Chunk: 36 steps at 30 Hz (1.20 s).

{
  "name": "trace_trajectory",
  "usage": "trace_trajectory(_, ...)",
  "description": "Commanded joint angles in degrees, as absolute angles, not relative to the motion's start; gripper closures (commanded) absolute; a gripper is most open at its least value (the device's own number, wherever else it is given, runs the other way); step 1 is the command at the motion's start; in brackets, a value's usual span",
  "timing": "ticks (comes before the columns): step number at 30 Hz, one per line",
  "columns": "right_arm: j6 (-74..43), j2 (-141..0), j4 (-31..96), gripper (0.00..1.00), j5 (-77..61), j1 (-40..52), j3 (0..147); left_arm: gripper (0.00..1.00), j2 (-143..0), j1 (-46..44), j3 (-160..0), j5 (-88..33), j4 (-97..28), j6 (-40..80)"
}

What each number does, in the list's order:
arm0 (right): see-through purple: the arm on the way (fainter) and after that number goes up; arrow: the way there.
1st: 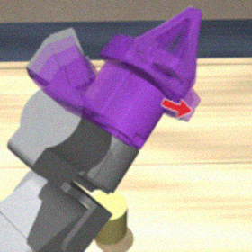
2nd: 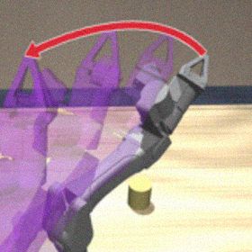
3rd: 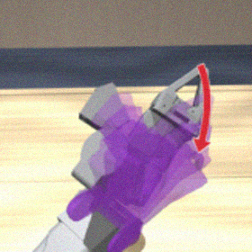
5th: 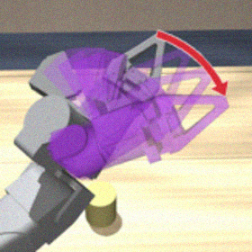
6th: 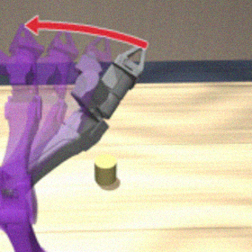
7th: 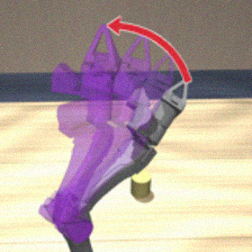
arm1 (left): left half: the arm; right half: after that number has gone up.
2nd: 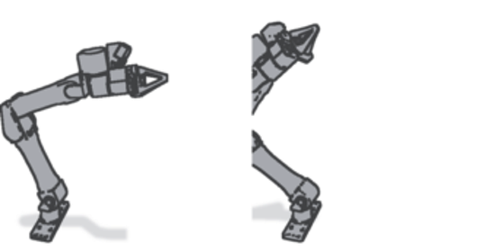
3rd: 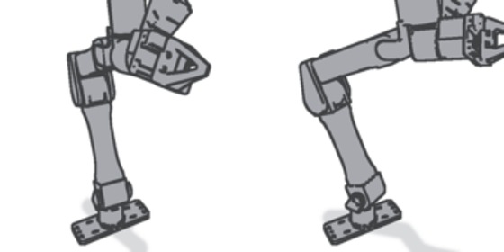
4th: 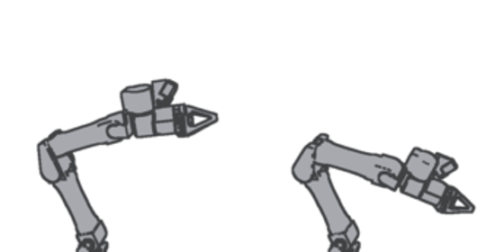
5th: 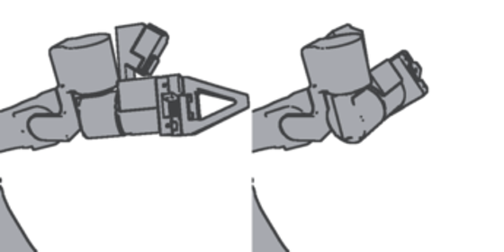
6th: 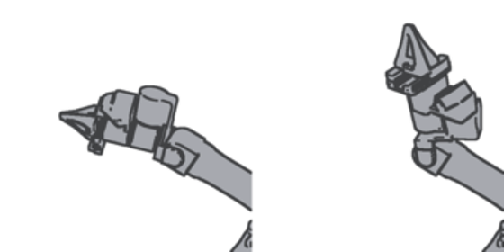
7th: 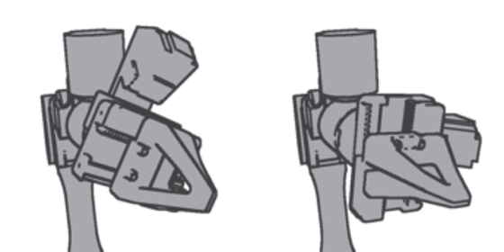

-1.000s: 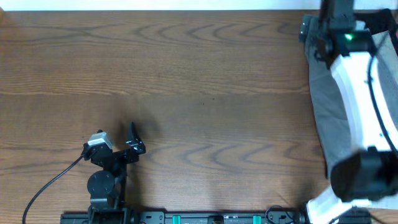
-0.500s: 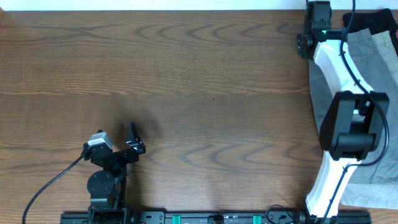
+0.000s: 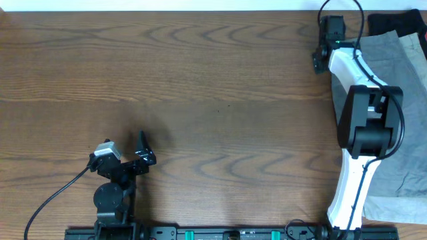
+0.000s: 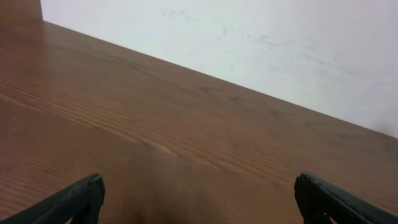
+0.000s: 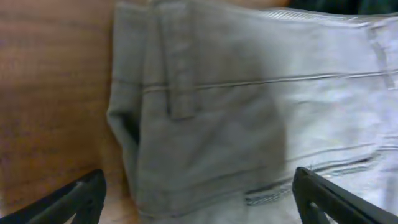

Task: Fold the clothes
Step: 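Reach the right gripper to the grey trousers on the stack and grasp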

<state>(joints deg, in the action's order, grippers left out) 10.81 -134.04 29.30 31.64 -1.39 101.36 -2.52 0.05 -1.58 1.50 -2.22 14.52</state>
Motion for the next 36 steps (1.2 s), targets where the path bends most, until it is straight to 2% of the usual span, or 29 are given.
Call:
trace_trajectory(1, 11.42, -135.41, 29.36, 0.13, 31.66, -1.69, 102.37, 0.02, -2.44, 0.32, -0.23, 2.00, -4.03, 13.58)
trace_trajectory(3, 11.20, -135.46, 29.32, 0.21, 31.64, -2.04, 102.37, 0.02, -2.44, 0.32, -0.23, 2.00, -4.03, 13.58)
trace_trajectory(6, 11.20, -135.46, 29.39, 0.43, 31.48, -2.48, 102.37, 0.02, -2.44, 0.32, -0.23, 2.00, -4.03, 13.58)
trace_trajectory(8, 11.18, -135.46, 29.65, 0.64, 31.48, -2.61, 102.37, 0.02, -2.44, 0.32, -0.23, 2.00, -4.03, 13.58)
trace_trajectory(12, 8.36, -135.41, 29.78, 0.97, 32.60, -2.59, 102.37, 0.02, -2.44, 0.32, -0.23, 2.00, -4.03, 13.58)
trace_trajectory(18, 1.08, -133.84, 30.52, 0.99, 37.80, -2.55, 102.37, 0.02, -2.44, 0.32, -0.23, 2.00, -4.03, 13.58)
trace_trajectory(26, -5.72, -125.75, 31.97, 0.99, 38.09, -2.61, 102.37, 0.02, -2.44, 0.32, -0.23, 2.00, -4.03, 13.58)
trace_trajectory(36, -6.11, -114.52, 34.50, 0.99, 37.85, -1.21, 102.37, 0.02, -2.44, 0.32, -0.23, 2.00, -4.03, 13.58)
